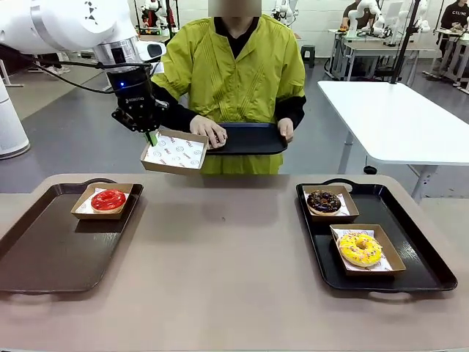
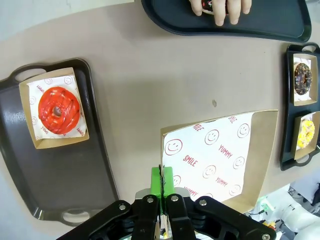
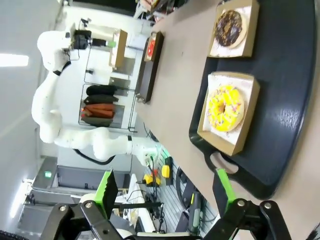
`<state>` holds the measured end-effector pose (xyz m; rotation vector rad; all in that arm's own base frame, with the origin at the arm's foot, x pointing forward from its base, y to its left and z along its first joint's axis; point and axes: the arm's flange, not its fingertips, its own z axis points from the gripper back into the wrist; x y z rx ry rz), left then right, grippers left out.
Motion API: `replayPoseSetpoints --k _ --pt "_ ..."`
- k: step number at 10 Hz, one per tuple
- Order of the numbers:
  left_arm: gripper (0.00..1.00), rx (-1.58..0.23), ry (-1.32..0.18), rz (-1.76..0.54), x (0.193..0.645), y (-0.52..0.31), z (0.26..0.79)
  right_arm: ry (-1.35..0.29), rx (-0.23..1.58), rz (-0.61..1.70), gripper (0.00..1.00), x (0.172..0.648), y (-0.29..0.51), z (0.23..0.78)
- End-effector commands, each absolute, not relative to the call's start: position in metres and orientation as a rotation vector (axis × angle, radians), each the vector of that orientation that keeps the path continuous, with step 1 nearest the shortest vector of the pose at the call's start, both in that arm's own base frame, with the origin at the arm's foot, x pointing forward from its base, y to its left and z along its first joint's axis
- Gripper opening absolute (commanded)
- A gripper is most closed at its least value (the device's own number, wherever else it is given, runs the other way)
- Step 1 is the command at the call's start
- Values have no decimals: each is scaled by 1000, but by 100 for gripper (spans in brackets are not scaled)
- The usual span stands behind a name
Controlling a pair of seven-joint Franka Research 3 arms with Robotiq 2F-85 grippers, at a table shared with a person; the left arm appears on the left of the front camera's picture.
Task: Individually package the donuts and arrange them on the tray.
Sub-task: Place the picked Paper togo box on the Handle tray while simultaneously picking up another Paper togo box from the table with the other hand, then place the picked Paper togo box on the Handle tray.
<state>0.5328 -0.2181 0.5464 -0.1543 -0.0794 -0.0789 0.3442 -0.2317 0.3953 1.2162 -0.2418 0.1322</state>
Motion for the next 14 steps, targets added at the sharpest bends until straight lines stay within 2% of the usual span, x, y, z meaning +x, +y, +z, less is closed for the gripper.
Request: replayPoseSetpoints --k 1,14 --pt "0 -154 -80 -81 530 -219 547 -220 1223 141 100 341 -234 397" --pt "0 -154 -80 -81 530 -219 547 -220 1223 141 100 341 -234 397"
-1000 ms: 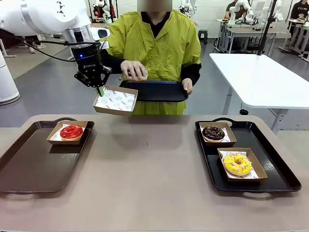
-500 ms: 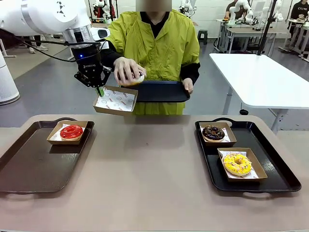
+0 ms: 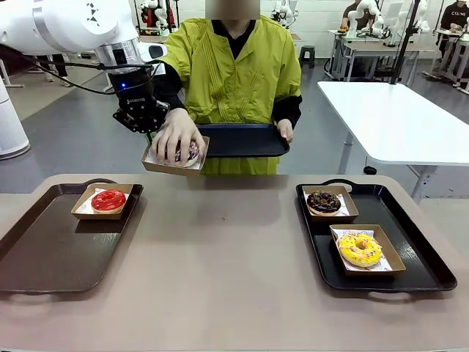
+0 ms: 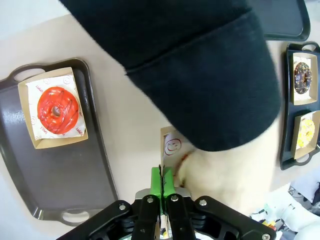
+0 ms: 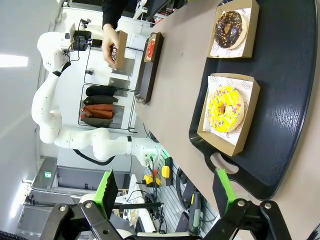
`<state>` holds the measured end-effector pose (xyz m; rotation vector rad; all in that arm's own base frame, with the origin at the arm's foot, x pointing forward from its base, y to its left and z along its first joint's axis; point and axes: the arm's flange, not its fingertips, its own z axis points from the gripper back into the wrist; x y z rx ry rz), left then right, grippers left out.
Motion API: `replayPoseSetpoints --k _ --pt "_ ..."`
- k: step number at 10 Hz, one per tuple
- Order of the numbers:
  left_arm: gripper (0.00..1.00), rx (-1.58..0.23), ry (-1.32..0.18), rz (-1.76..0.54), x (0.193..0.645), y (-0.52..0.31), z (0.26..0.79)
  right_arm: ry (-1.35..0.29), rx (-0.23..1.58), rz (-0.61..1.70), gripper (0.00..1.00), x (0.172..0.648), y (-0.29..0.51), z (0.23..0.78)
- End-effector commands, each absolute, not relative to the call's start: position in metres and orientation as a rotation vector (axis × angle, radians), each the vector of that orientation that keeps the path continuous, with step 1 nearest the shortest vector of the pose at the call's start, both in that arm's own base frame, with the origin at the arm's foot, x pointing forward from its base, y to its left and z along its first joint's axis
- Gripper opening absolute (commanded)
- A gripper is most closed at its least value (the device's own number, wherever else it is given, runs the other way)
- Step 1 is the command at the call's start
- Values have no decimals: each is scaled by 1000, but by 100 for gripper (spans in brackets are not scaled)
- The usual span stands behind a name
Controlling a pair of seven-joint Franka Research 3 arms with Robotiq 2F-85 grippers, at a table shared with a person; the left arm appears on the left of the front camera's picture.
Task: Individually package the donuts and arrange them on the tray.
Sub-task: Place the picked Paper togo box on the Handle tray.
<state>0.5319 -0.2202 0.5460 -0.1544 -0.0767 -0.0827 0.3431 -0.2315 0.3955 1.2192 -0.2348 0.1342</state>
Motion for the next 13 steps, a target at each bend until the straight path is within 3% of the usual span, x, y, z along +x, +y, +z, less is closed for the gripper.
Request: replayPoseSetpoints --k 1,10,13 --pt "0 -154 -80 -81 530 -219 547 -220 1223 141 100 341 -234 397" --pt "1 -154 -77 -83 532 -220 546 -220 1223 141 100 341 -234 397" --pt "1 -250 -42 -180 469 -149 569 -220 1223 141 100 341 -234 397"
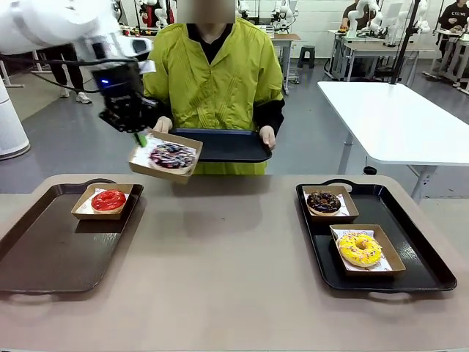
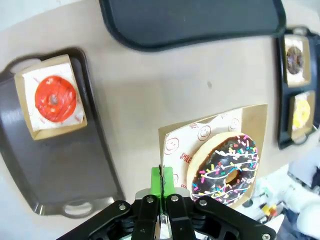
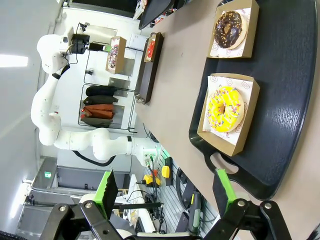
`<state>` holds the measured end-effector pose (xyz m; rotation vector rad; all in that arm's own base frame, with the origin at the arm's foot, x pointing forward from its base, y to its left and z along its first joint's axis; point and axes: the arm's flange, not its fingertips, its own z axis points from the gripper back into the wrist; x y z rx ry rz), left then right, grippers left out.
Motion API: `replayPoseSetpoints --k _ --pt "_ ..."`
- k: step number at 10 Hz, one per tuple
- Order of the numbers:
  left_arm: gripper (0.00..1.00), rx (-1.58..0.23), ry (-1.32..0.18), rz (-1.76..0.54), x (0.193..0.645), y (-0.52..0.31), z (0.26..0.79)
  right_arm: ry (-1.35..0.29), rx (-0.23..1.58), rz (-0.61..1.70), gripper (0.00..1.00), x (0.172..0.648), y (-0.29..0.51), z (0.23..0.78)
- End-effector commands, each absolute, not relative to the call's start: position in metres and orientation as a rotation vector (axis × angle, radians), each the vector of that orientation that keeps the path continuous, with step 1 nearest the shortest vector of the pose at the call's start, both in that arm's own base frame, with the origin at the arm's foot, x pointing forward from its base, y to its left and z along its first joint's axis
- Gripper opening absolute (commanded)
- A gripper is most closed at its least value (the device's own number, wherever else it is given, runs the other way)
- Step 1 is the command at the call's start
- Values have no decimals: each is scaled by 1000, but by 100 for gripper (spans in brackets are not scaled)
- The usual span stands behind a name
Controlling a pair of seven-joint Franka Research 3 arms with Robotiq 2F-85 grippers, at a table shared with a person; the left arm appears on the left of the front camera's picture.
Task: Individually package the donuts and arrange them on the tray.
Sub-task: Place the picked Paper togo box on the Handle tray.
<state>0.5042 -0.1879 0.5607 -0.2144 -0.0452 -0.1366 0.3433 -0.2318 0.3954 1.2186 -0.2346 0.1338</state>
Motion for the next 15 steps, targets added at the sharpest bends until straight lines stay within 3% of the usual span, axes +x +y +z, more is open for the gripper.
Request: replayPoseSetpoints --k 1,6,10,15 --pt "1 -254 -56 -166 445 -121 572 -220 1223 141 100 341 -234 397" --pt "1 -15 -80 19 396 -11 523 -220 1223 141 100 341 -234 397" --pt "1 -39 -82 41 411 27 483 -220 1223 141 100 341 -234 397" --pt "1 -35 -43 38 397 23 496 -220 1223 141 100 341 -234 397"
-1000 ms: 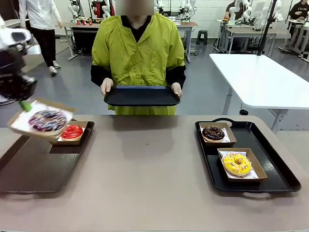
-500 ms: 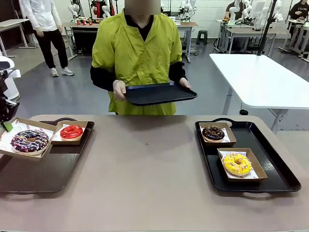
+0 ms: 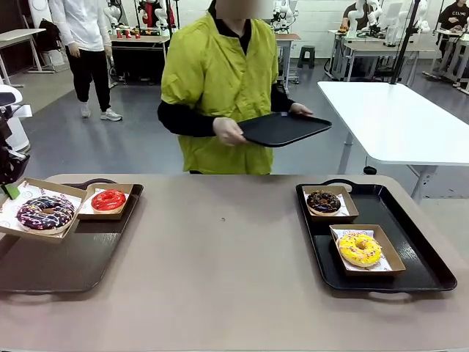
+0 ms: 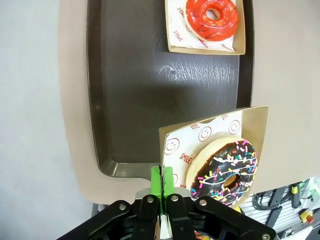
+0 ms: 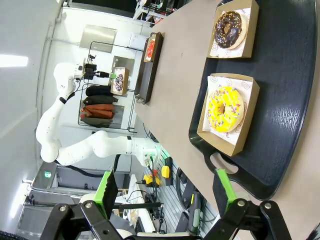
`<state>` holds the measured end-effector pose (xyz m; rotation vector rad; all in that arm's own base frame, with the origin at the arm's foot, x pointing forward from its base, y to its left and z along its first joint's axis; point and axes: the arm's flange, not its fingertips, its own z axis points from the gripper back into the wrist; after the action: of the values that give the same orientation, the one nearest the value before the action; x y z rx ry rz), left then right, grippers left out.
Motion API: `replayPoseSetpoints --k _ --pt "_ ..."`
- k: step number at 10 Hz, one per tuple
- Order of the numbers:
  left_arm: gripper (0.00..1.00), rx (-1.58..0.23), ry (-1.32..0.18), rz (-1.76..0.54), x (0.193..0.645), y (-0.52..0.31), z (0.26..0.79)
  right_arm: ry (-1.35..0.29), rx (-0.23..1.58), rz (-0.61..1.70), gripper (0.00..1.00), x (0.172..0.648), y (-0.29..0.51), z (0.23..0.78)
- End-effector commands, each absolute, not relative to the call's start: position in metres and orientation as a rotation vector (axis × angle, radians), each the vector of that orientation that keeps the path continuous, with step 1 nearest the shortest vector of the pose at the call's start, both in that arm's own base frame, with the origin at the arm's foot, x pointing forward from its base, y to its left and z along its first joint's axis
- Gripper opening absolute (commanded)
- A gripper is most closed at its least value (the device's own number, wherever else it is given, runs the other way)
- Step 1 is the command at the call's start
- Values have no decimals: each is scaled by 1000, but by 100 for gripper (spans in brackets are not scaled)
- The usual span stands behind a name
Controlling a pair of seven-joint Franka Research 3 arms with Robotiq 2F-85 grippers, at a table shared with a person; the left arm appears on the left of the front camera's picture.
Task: Individually package the donuts and arrange them on the tray.
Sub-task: Place the picked Paper togo box on the Handle tray.
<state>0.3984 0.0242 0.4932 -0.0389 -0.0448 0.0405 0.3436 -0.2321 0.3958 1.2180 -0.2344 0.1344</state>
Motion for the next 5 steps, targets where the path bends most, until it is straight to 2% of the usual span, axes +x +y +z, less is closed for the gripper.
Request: replayPoseSetpoints --k 1,5 --pt "1 -35 -43 38 397 23 496 -220 1223 141 100 341 -234 397" --pt "1 -49 -33 -4 417 30 448 -220 1223 141 100 341 -234 397"
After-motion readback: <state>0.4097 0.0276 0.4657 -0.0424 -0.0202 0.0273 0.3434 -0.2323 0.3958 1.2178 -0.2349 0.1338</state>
